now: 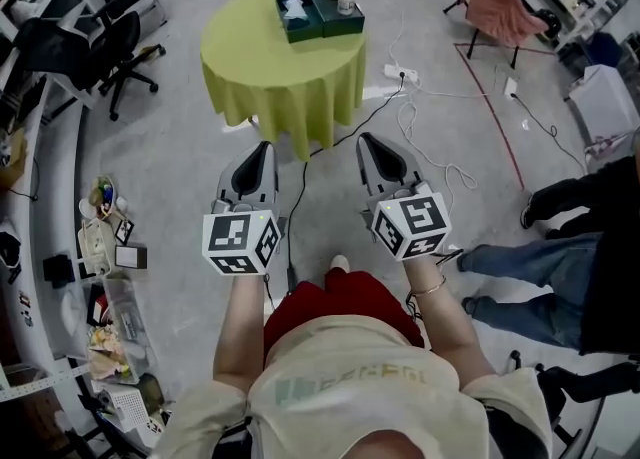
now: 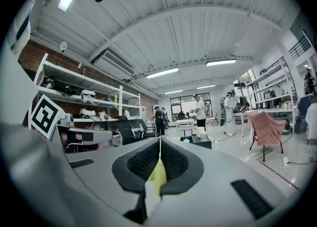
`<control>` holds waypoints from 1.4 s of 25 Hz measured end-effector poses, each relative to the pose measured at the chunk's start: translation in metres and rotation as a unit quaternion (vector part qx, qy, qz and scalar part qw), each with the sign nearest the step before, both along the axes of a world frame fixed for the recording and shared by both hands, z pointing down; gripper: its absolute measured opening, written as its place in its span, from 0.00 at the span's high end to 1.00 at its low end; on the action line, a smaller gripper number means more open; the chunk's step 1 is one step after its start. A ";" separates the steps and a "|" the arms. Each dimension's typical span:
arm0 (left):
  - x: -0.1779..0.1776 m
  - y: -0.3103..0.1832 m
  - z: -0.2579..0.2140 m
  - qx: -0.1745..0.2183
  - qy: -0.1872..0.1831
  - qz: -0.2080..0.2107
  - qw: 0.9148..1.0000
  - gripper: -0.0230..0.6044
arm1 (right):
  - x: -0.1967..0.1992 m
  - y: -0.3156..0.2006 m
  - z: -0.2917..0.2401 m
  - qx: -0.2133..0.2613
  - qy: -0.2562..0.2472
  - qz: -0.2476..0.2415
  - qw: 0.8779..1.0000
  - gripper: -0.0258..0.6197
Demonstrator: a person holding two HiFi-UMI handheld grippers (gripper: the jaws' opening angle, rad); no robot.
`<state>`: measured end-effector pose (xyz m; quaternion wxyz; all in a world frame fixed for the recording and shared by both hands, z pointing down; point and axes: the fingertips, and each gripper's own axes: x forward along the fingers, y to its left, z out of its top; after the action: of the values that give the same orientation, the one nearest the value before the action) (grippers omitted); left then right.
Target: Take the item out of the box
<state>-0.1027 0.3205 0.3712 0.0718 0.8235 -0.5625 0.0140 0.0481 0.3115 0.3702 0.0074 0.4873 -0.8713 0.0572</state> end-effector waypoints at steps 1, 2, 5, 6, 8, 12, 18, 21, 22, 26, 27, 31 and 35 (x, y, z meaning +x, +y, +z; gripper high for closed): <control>0.003 -0.004 0.000 0.000 0.003 -0.001 1.000 0.92 | 0.003 -0.004 0.000 0.001 0.002 -0.001 1.000 0.90; 0.006 -0.008 -0.001 0.001 0.006 -0.003 1.000 0.92 | 0.007 -0.007 0.000 0.002 0.003 -0.001 1.000 0.90; 0.017 -0.018 -0.003 0.004 0.004 -0.007 1.000 0.92 | 0.022 -0.018 -0.001 0.002 0.000 0.005 1.000 0.90; 0.020 -0.020 -0.004 0.005 0.002 -0.008 1.000 0.92 | 0.027 -0.021 -0.001 0.000 -0.002 0.007 1.000 0.90; 0.026 -0.025 -0.006 0.007 0.001 -0.011 1.000 0.92 | 0.035 -0.027 -0.001 -0.001 -0.003 0.007 1.000 0.90; 0.037 -0.036 -0.009 0.012 -0.001 -0.018 1.000 0.92 | 0.046 -0.035 -0.002 0.001 -0.003 0.001 1.000 0.90; 0.050 -0.048 -0.017 0.019 -0.003 -0.025 1.000 0.92 | 0.058 -0.047 -0.006 0.004 -0.005 -0.005 1.000 0.90; 0.052 -0.053 -0.019 0.018 -0.002 -0.029 0.999 0.92 | 0.061 -0.054 -0.010 0.006 -0.007 -0.008 1.000 0.90; 0.053 -0.055 -0.020 0.018 -0.001 -0.030 0.999 0.92 | 0.062 -0.056 -0.012 0.007 -0.009 -0.008 1.000 0.90; 0.055 -0.066 -0.020 0.019 0.001 -0.030 0.999 0.92 | 0.065 -0.067 -0.012 0.009 -0.010 -0.007 1.000 0.90; 0.055 -0.069 -0.019 0.019 0.000 -0.031 0.999 0.92 | 0.065 -0.070 -0.011 0.007 -0.009 -0.007 1.000 0.90; 0.056 -0.082 -0.017 0.016 -0.003 -0.030 0.999 0.92 | 0.067 -0.082 -0.008 0.003 -0.009 -0.005 1.000 0.90; 0.057 -0.098 -0.015 0.013 -0.003 -0.028 1.000 0.92 | 0.065 -0.101 -0.008 0.001 -0.010 -0.008 1.000 0.90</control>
<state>-0.0452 0.2222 0.3565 0.0597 0.8084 -0.5856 0.0072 0.1130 0.2103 0.3622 -0.0010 0.4795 -0.8754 0.0608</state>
